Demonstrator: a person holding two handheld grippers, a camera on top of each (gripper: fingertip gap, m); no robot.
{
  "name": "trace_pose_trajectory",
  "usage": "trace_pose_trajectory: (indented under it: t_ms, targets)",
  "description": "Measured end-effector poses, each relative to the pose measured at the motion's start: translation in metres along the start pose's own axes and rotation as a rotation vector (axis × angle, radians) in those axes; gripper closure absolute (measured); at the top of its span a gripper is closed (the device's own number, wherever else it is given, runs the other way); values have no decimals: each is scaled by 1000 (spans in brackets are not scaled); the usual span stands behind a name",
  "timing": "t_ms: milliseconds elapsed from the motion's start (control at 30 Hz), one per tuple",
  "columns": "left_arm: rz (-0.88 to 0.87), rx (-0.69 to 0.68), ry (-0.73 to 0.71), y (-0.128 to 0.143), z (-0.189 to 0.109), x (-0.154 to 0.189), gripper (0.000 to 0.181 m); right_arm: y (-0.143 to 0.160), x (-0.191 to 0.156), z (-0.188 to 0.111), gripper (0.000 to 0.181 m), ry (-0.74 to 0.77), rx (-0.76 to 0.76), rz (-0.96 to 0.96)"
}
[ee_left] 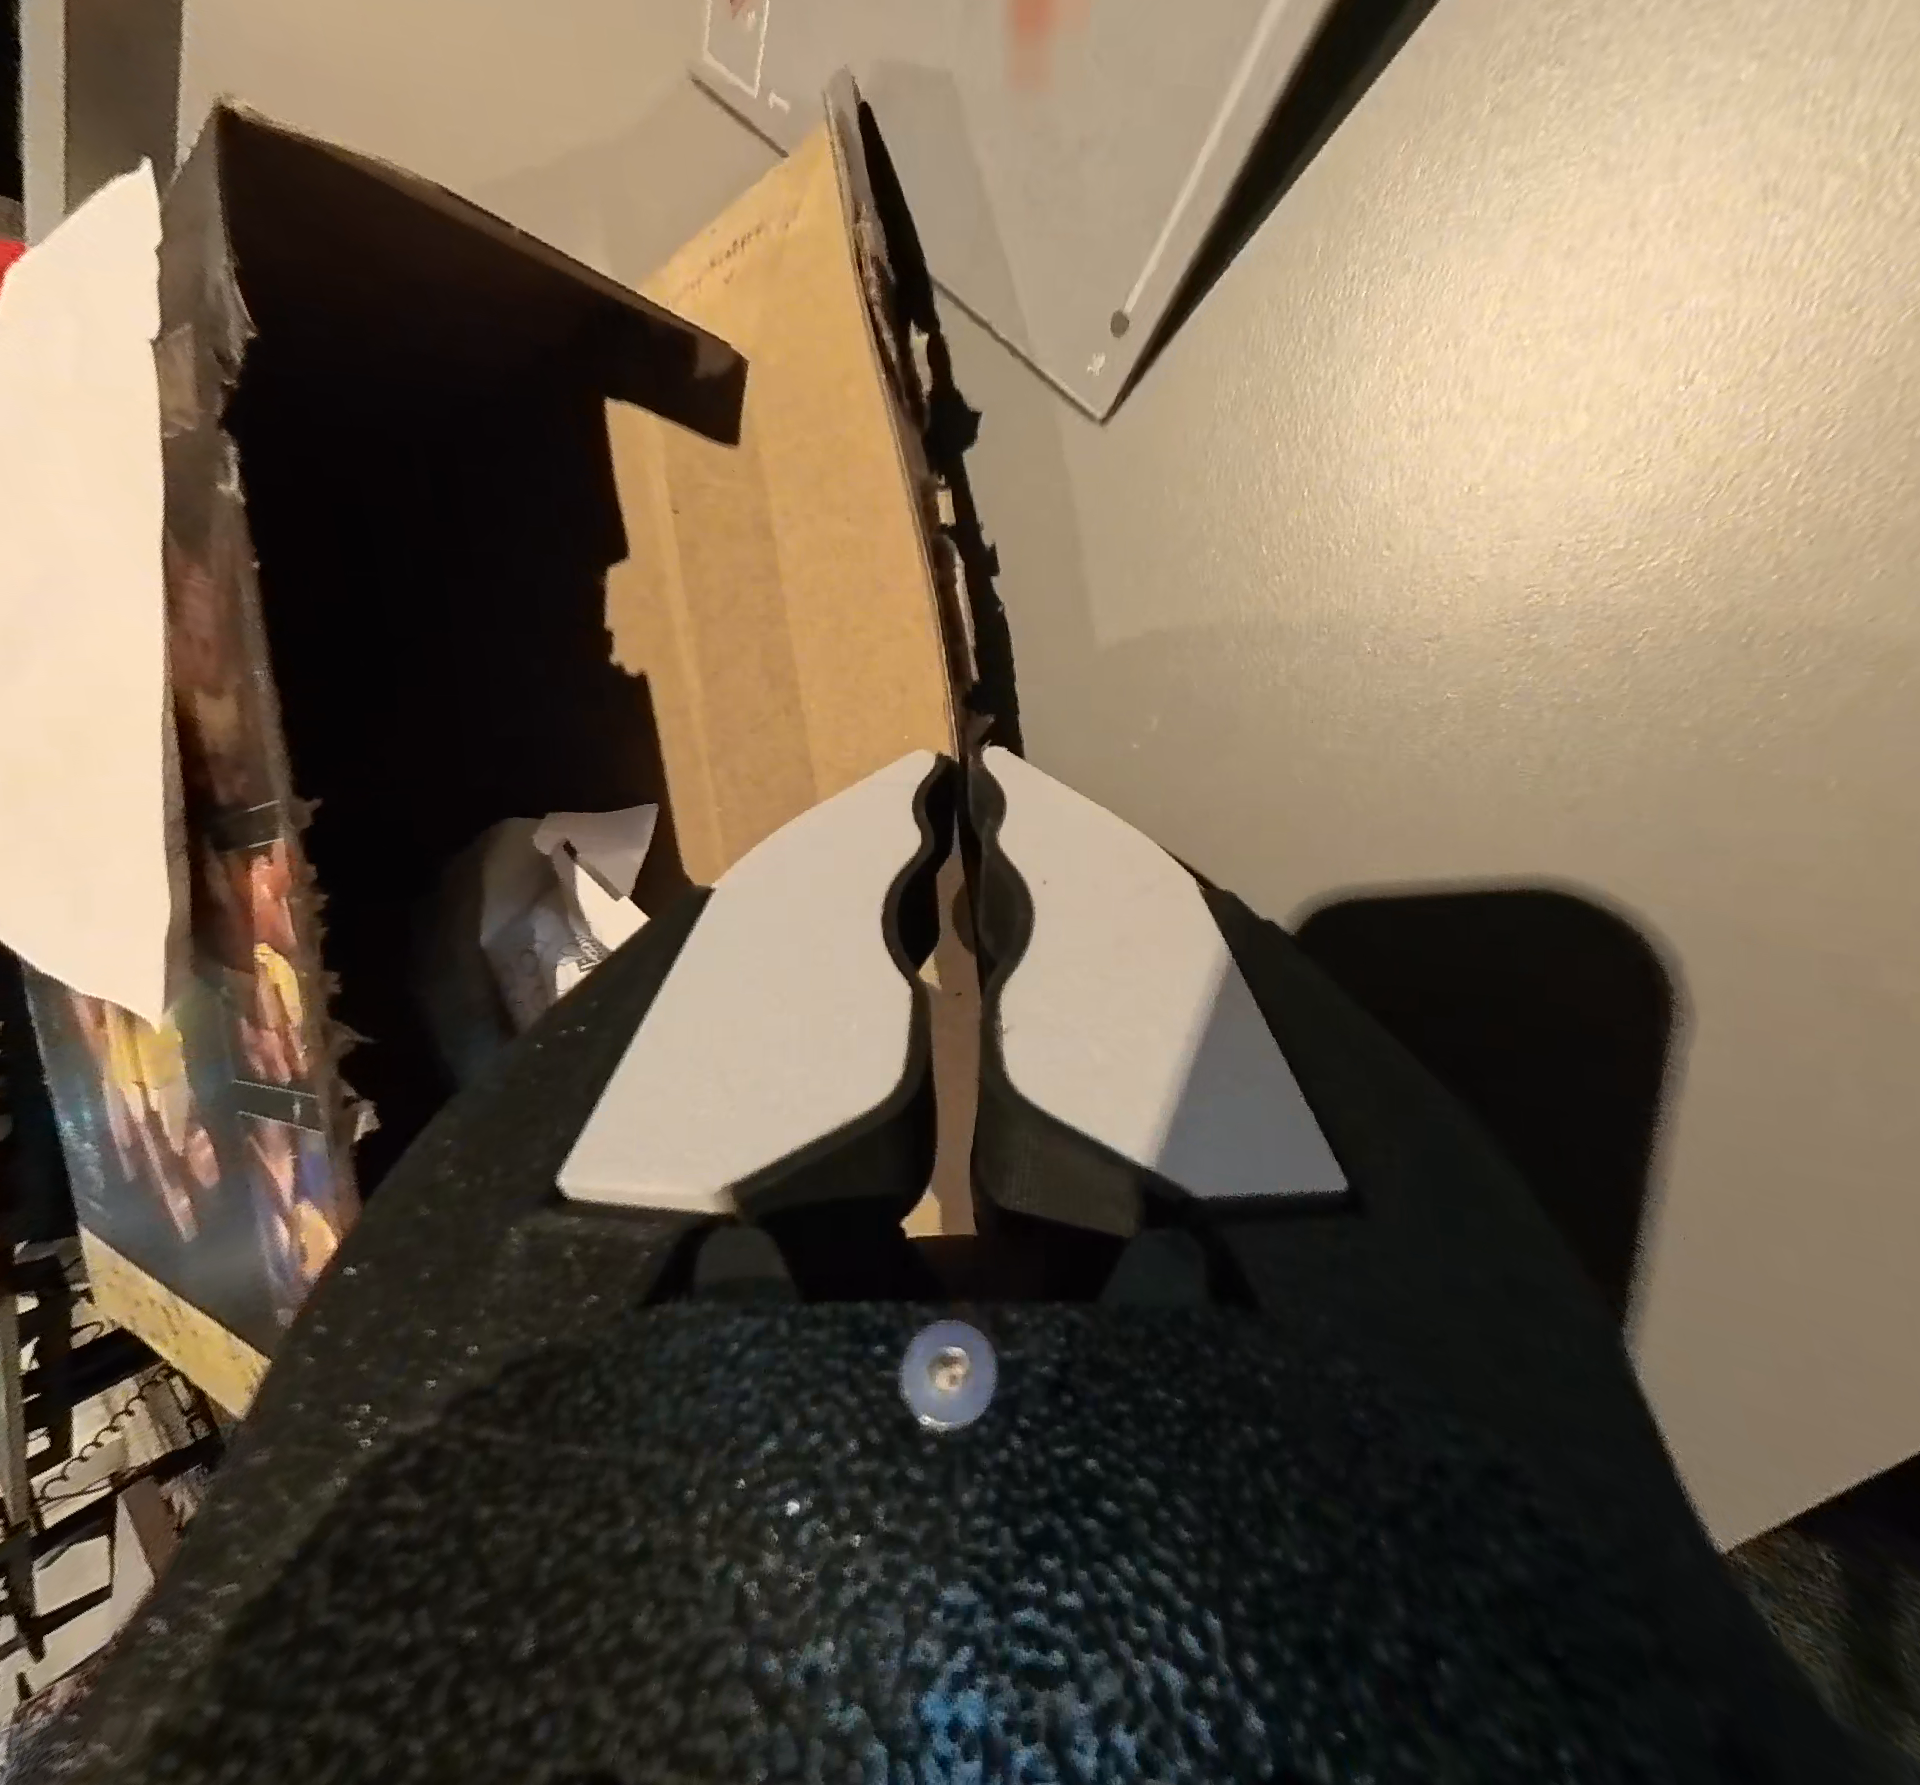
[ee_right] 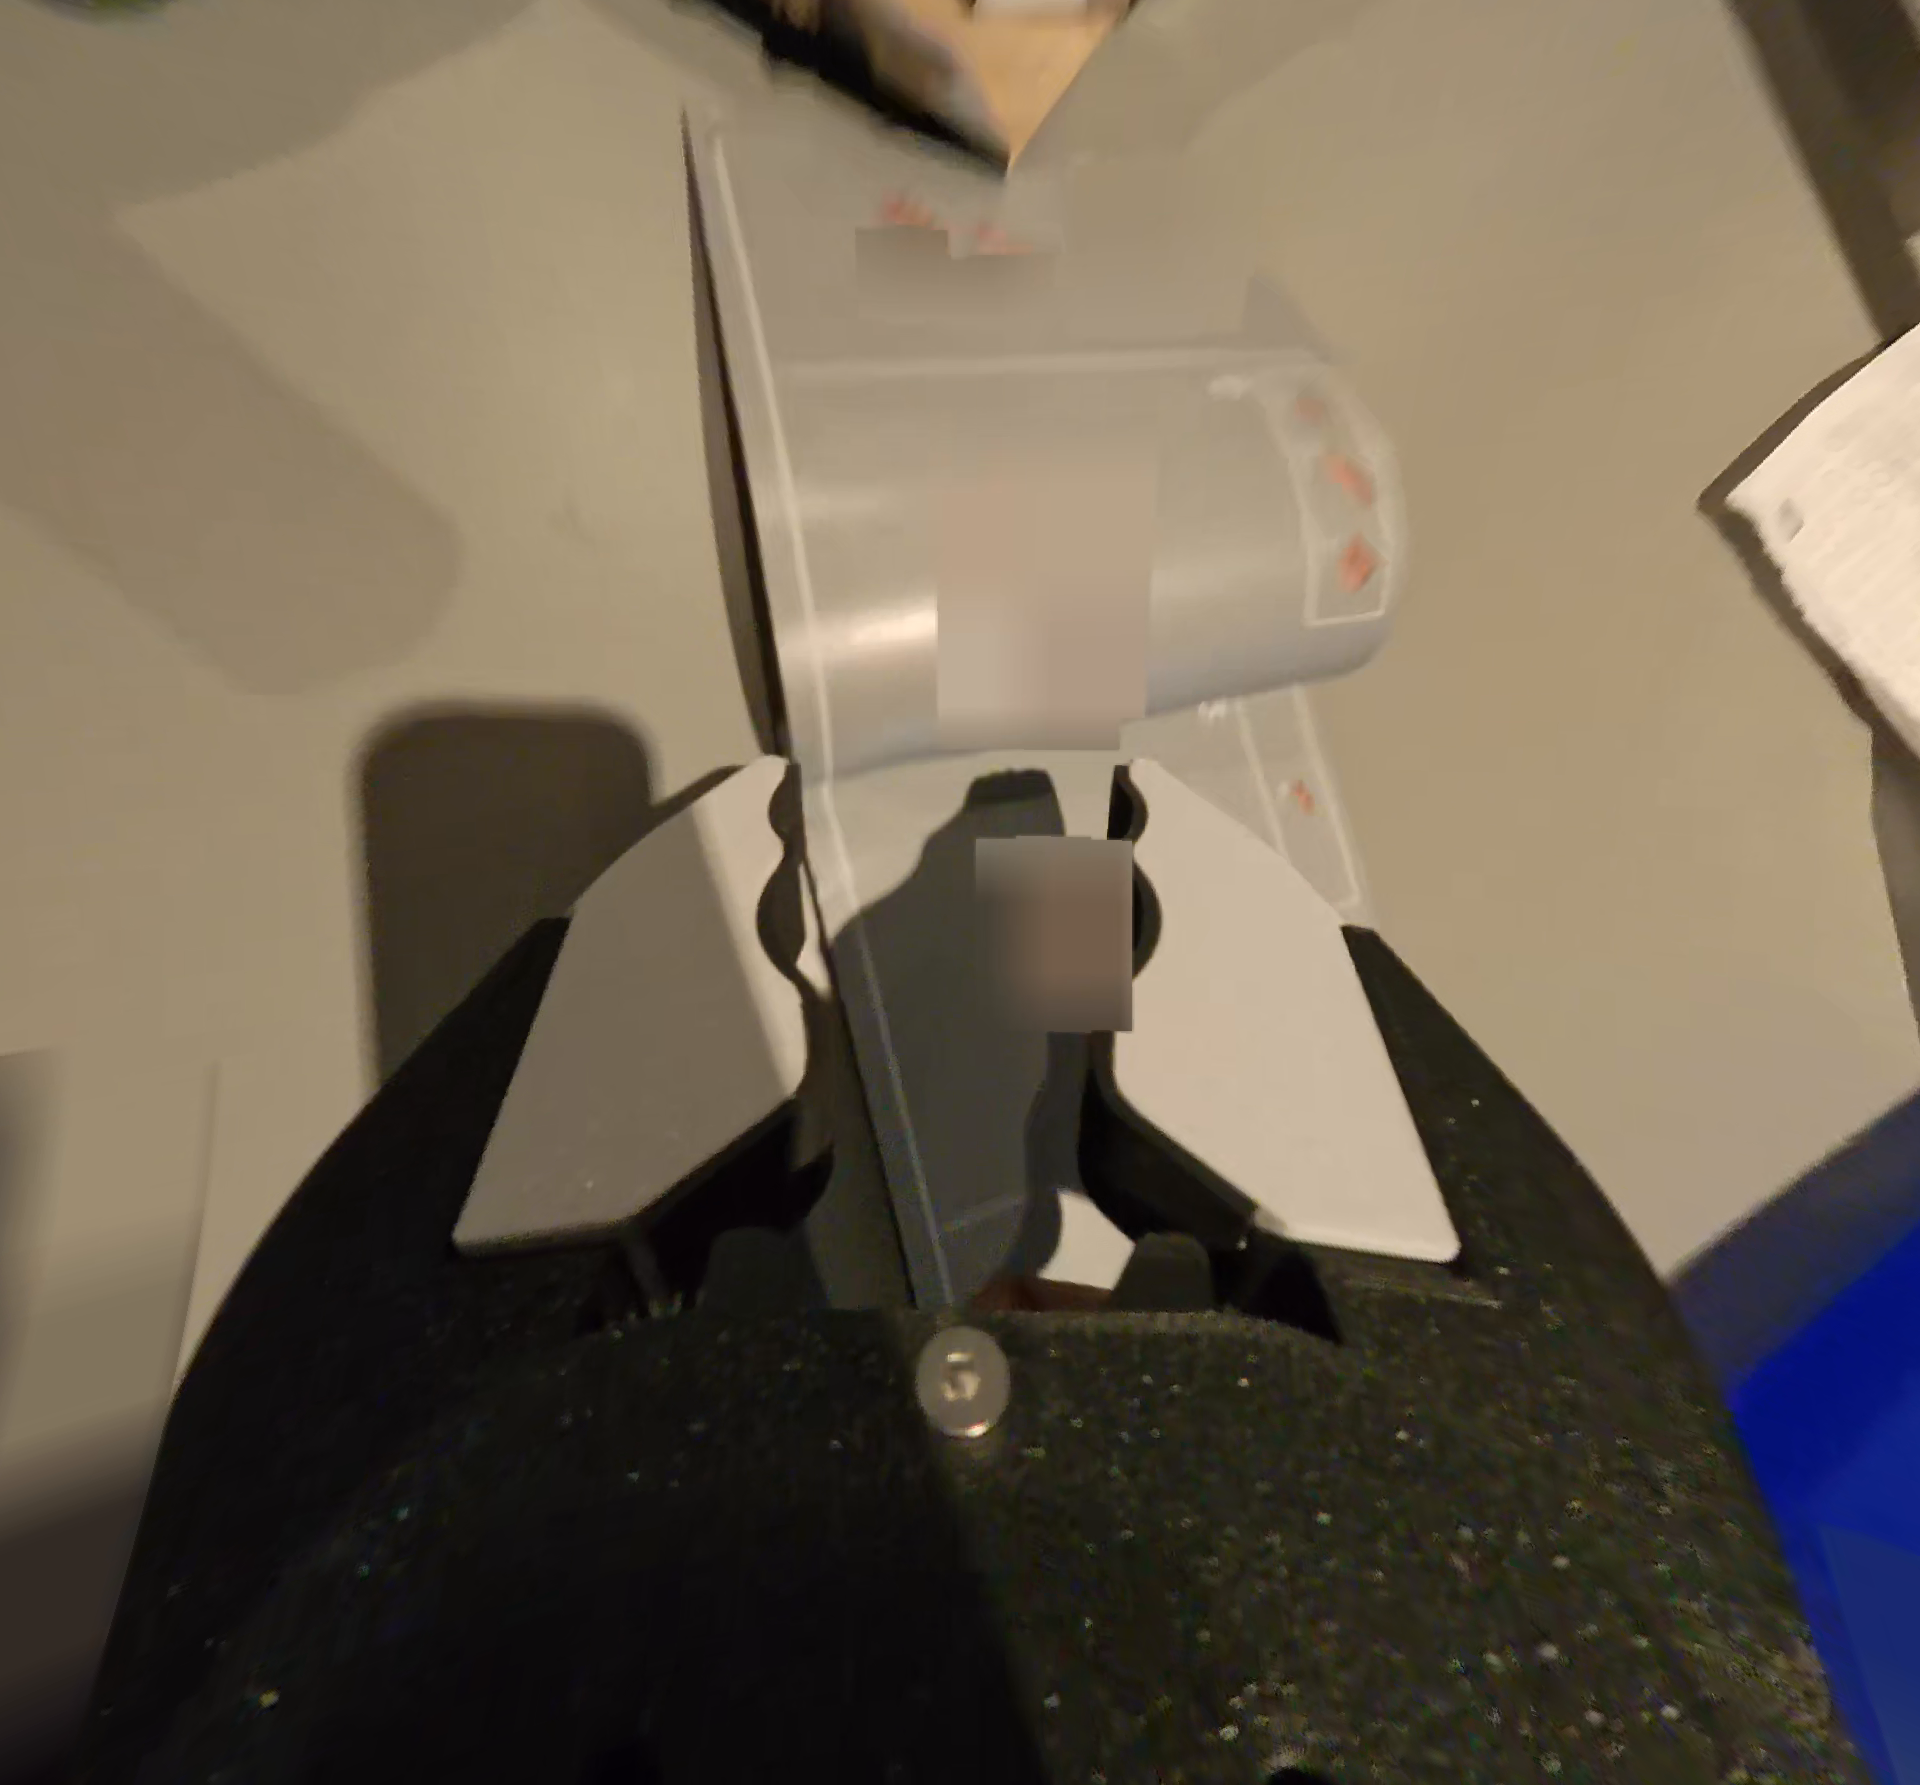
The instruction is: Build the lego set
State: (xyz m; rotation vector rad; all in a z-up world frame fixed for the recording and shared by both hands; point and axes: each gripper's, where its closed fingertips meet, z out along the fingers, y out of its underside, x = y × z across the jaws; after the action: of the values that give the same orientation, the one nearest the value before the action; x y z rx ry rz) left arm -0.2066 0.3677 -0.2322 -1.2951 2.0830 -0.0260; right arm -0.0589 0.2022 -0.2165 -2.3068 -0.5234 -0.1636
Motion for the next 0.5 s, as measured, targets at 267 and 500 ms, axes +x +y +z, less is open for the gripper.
trace_pose_trajectory:
  t_ms: [267, 500]
  targets:
    - [-14, 15, -5, 0, -1, -1, 179, 19, -4, 3, 112, 0, -99, -24]
    - [-54, 37, -23, 1, -2, -8, 180, 10, -1, 16, 120, -109, -66, -63]
